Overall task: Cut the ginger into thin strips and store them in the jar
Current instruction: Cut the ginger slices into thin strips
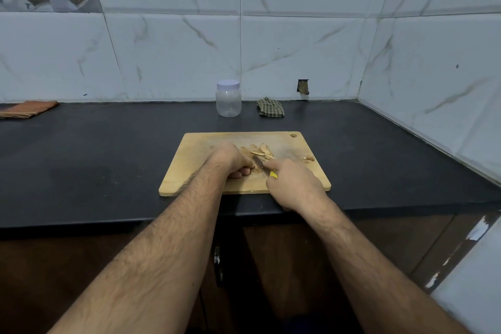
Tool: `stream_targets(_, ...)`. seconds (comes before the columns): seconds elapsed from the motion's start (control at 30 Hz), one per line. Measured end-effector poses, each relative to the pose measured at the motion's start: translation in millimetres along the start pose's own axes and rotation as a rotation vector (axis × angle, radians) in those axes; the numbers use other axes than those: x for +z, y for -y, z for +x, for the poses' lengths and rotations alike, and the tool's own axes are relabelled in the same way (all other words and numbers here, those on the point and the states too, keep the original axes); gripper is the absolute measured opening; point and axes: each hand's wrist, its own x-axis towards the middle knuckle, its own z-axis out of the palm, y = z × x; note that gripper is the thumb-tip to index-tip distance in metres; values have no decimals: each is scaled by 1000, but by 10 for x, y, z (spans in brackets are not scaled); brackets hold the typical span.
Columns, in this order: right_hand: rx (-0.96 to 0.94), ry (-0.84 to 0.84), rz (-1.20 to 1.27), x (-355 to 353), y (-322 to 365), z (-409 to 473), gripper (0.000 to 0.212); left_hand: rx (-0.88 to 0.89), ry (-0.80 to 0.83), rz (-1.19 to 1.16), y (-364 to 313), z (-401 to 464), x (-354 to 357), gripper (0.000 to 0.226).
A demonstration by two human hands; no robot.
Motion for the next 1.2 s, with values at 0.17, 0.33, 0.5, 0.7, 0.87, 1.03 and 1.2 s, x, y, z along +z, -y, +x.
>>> stream_targets(0.17, -3, 27, -17, 46, -6, 27, 53, -8, 11, 14, -9, -1, 1, 22)
stream_targets(0.33, 0, 25, -39, 58, -15, 35, 52, -16, 19, 18, -11, 6, 0, 21)
stream_targets(0.5, -5, 12, -48, 80, -13, 35, 52, -12, 20, 20, -14, 3, 1, 22)
stream_targets(0.7, -7, -2, -21, 115, -27, 45, 54, -11, 16, 16, -12, 4, 0, 22)
stream_targets(0.87, -17, -6, -28, 122, -32, 52, 53, -7, 15, 13, -5, 6, 3, 23)
stream_targets(1.03, -19, 11, -57, 103, -28, 70, 53, -7, 11, 24, -21, -20, -2, 22)
stream_targets(1.2, -24, 19, -60, 89, -51, 68, 53, -2, 19, 19, -19, -21, -7, 19)
